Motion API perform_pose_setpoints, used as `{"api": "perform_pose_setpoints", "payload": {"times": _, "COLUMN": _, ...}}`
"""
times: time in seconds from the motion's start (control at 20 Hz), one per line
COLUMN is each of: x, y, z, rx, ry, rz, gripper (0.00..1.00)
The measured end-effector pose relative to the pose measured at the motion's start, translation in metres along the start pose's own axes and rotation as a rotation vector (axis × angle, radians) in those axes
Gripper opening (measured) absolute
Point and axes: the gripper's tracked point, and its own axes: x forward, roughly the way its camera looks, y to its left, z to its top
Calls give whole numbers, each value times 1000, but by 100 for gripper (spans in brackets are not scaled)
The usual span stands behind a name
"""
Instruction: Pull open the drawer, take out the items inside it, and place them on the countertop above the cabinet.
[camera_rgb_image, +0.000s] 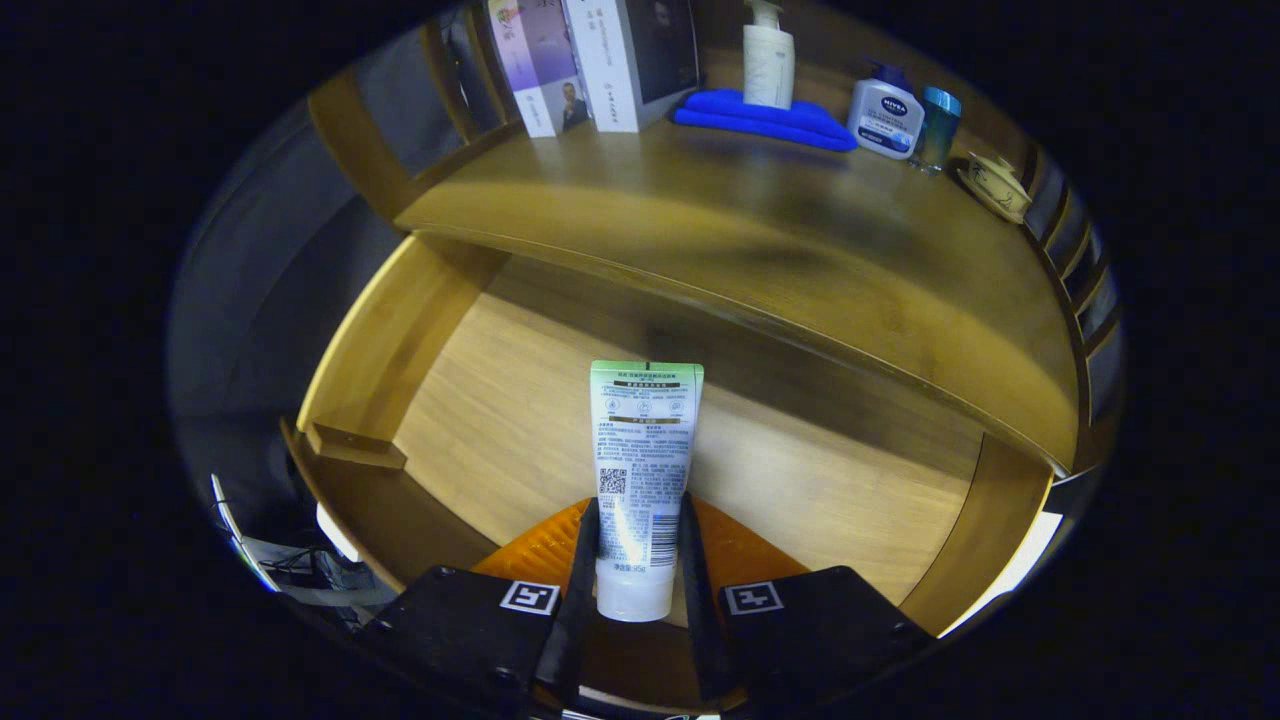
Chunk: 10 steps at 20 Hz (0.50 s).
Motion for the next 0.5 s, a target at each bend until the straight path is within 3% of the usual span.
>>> {"api": "perform_pose_setpoints", "payload": {"times": 0.5, "x": -67, "y": 20, "z": 20, "rx": 34, "ry": -140, "rz": 113, "gripper": 46}}
